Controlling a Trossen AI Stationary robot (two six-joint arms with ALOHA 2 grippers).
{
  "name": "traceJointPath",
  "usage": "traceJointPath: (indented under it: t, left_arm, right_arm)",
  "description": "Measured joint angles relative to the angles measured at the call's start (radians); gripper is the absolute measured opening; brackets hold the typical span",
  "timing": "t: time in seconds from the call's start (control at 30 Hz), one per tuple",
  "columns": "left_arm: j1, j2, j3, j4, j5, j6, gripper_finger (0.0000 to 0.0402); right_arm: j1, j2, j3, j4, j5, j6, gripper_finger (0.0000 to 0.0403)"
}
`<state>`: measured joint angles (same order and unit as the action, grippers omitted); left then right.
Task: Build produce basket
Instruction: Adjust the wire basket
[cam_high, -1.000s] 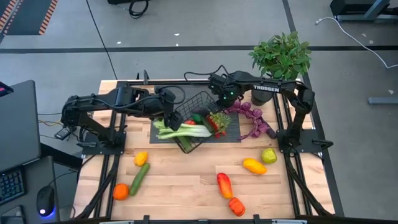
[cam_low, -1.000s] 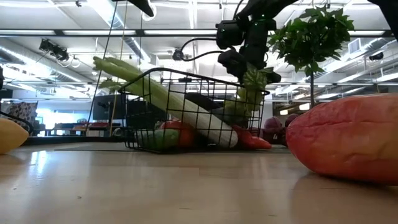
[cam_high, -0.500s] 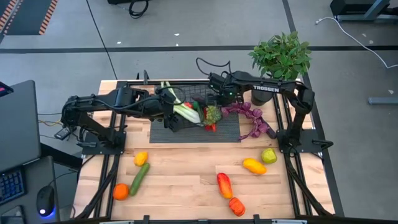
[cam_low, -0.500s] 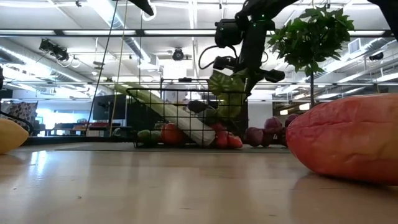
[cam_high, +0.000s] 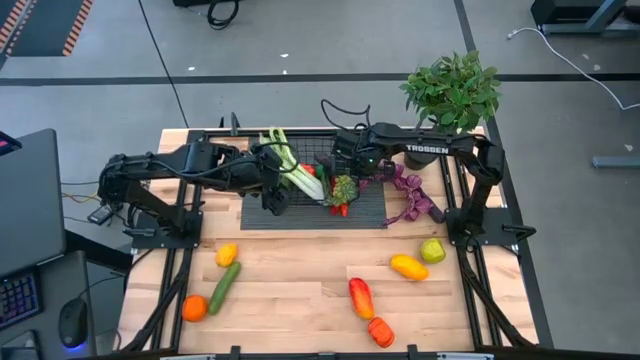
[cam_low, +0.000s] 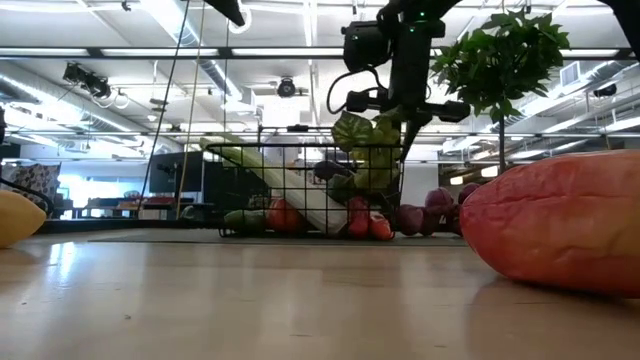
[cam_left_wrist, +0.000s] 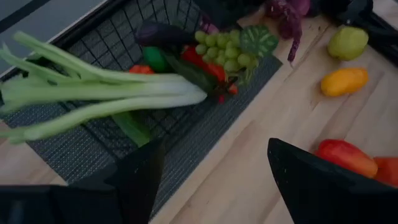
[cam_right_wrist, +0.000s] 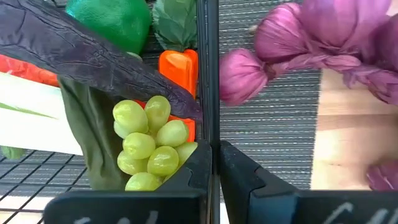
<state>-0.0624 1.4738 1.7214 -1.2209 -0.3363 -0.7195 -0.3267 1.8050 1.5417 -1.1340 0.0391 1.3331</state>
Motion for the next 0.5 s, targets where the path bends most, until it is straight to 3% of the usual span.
traceJointPath:
  t: [0.5]
  left_arm:
    - [-0.014,0.000,0.000,-0.020,0.000,0.037,0.0291]
  right_arm:
    - [-0.039,0.000,0.000,-0.007,0.036,-0.120,0.0028]
